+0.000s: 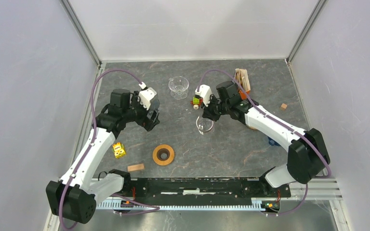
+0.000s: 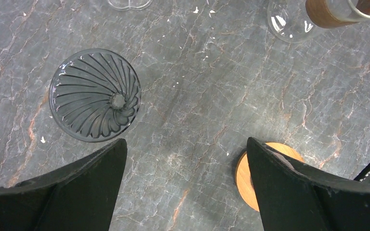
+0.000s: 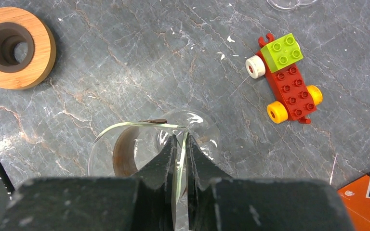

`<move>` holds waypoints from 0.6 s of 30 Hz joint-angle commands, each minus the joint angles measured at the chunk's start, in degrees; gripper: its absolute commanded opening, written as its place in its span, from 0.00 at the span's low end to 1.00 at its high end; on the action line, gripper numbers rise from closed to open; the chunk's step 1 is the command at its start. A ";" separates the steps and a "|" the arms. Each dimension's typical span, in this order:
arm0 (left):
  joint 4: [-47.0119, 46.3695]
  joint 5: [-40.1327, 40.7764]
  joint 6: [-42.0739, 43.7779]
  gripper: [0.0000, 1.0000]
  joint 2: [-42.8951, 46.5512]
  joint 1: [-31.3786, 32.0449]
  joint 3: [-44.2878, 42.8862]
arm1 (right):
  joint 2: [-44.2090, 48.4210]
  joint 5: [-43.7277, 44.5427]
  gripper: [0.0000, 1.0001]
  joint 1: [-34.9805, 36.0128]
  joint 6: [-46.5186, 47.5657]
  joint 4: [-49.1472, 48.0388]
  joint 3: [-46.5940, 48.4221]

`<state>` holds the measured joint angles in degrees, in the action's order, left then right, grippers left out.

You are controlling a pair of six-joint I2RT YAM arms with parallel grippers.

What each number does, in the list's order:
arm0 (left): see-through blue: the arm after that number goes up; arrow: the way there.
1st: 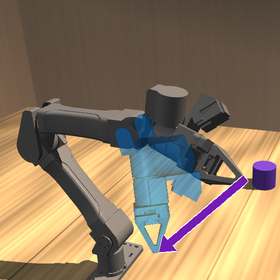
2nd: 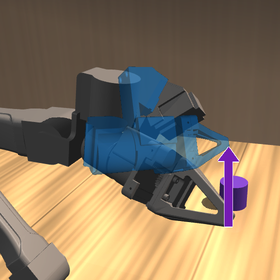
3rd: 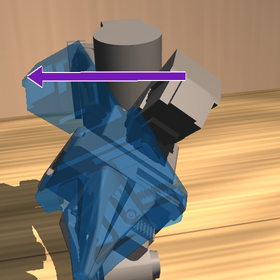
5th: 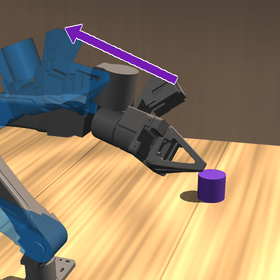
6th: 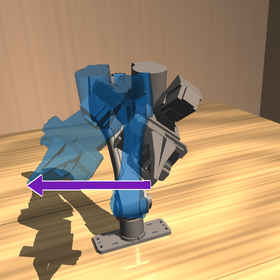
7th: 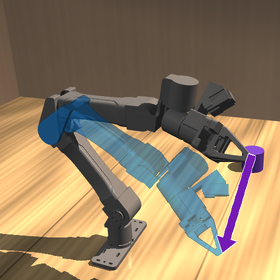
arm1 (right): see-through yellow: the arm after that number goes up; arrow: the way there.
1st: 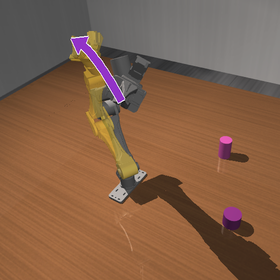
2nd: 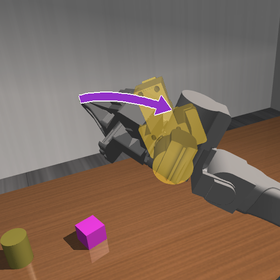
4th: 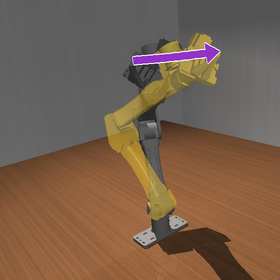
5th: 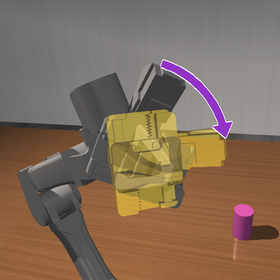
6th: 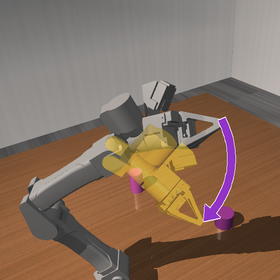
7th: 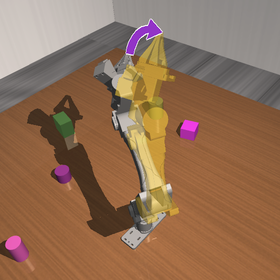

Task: Place the coffee filter in the dripper
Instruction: Move the coffee server to the center of the board.

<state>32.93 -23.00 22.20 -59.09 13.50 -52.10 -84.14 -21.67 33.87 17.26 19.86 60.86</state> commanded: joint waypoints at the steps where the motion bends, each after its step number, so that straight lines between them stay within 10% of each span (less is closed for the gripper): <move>1: -0.41 0.15 2.54 1.00 0.40 1.32 -0.25 | -2.91 1.22 0.02 -0.11 2.25 5.96 1.90; 18: 3.76 -1.11 5.32 1.00 0.20 3.99 0.06 | -3.02 -14.80 0.00 -1.70 -0.35 4.92 0.79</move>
<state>36.18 -23.00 25.04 -59.11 17.23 -52.10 -86.85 -32.75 32.03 17.80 24.08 62.87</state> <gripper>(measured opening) 0.994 0.111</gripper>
